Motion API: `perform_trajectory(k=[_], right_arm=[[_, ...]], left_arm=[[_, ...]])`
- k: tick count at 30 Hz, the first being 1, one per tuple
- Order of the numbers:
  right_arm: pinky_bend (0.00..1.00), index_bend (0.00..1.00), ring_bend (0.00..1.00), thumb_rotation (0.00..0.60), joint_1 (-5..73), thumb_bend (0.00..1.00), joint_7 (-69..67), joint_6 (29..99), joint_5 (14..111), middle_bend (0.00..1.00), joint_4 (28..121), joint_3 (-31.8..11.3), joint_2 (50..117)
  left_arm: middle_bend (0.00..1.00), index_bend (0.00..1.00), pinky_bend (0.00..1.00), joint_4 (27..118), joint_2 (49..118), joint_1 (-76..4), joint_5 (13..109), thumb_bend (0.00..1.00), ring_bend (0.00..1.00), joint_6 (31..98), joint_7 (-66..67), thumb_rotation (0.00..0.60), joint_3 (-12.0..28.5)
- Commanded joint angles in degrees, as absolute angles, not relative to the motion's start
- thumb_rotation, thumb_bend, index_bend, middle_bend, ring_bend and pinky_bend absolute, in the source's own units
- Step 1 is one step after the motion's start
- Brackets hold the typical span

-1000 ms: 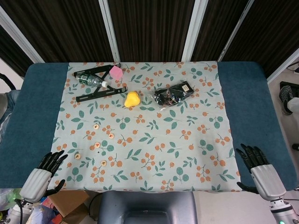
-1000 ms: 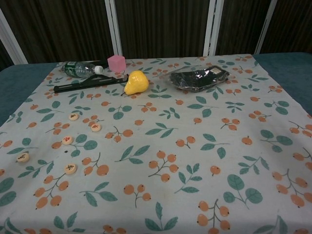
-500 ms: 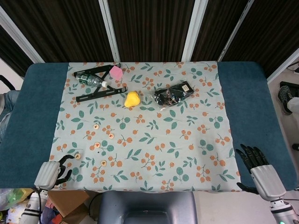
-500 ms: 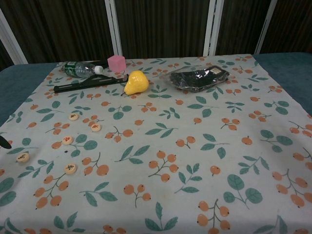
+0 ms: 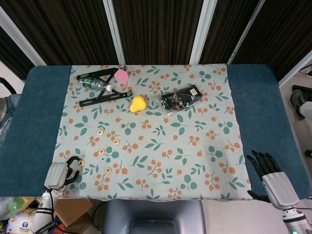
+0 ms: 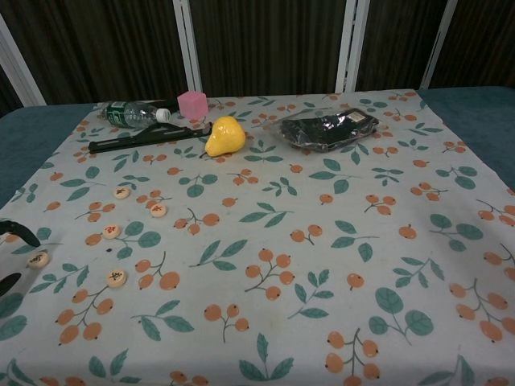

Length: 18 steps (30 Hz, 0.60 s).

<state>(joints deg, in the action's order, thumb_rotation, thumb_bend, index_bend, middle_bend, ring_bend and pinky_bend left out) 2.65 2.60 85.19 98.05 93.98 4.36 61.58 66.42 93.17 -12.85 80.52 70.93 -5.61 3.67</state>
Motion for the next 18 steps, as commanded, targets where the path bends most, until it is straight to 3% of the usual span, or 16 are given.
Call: perform_trajectory(k=[1, 18], right_arm=[[0.02, 0.00, 0.00, 0.600, 2.62, 0.20, 2.65, 85.23, 98.01, 0.00, 94.01, 4.33, 61.60], [0.02, 0.00, 0.00, 0.600, 2.56, 0.20, 2.51, 85.30, 97.86, 0.00, 94.05, 4.25, 61.51]], left_arm=[[1.00, 0.35, 1.00, 65.55, 93.87, -13.24, 80.01, 0.42, 1.00, 70.64, -5.88, 0.600, 4.15], [1.00, 0.38, 1.00, 63.40, 96.19, -14.58, 78.97, 0.42, 1.00, 69.50, -5.20, 0.600, 4.63]])
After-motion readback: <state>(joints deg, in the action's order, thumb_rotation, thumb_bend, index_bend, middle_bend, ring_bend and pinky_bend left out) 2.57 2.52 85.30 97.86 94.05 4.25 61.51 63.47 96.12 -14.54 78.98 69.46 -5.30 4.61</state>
